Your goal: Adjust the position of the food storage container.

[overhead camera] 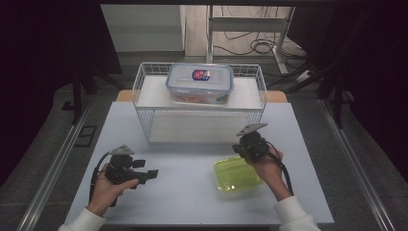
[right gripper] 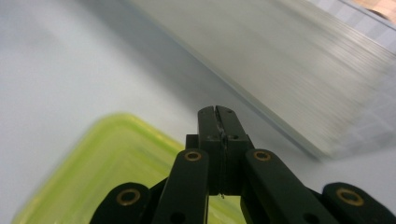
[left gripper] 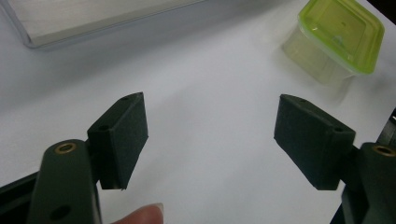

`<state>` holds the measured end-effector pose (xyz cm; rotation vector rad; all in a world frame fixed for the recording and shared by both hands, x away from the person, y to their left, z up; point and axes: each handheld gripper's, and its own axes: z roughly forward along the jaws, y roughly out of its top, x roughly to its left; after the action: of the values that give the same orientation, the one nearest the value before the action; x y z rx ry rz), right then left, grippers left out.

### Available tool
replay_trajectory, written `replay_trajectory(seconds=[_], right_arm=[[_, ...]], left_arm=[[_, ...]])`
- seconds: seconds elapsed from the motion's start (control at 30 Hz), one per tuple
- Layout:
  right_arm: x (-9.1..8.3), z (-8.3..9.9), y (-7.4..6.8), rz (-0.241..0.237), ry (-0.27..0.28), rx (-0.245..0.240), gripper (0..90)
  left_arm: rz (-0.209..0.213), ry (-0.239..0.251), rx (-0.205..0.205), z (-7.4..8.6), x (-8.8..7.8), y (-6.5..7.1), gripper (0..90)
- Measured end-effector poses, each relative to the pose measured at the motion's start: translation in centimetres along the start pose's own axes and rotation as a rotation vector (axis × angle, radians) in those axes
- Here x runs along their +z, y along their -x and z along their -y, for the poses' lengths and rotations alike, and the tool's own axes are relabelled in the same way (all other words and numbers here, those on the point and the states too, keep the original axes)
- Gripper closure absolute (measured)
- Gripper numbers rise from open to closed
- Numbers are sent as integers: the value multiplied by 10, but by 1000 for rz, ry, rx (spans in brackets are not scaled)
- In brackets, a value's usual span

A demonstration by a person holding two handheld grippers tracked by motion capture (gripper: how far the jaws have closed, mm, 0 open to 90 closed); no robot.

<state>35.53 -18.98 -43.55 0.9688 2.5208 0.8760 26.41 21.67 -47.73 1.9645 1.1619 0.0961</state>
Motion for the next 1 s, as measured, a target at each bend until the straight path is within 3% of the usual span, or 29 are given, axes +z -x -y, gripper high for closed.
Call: replay_trajectory(seconds=[0.23, 0.3, 0.43, 0.63, 1.0], right_arm=[[-32, 47, 22, 101, -19, 93, 888], [-32, 62, 29, 104, -37, 135, 888], [-29, 81, 37, 110, -79, 174, 888], [-21, 85, 33, 77, -122, 179, 888], [-11, 73, 0, 13, -129, 136, 889]], left_arm=[[-2, 2, -3, 0, -1, 2, 251], [-4, 4, -9, 1, 0, 3, 250], [-4, -3, -10, 0, 3, 4, 247], [-14, -8, -10, 1, 2, 4, 244], [-18, 1, -37, 5, -1, 0, 242]])
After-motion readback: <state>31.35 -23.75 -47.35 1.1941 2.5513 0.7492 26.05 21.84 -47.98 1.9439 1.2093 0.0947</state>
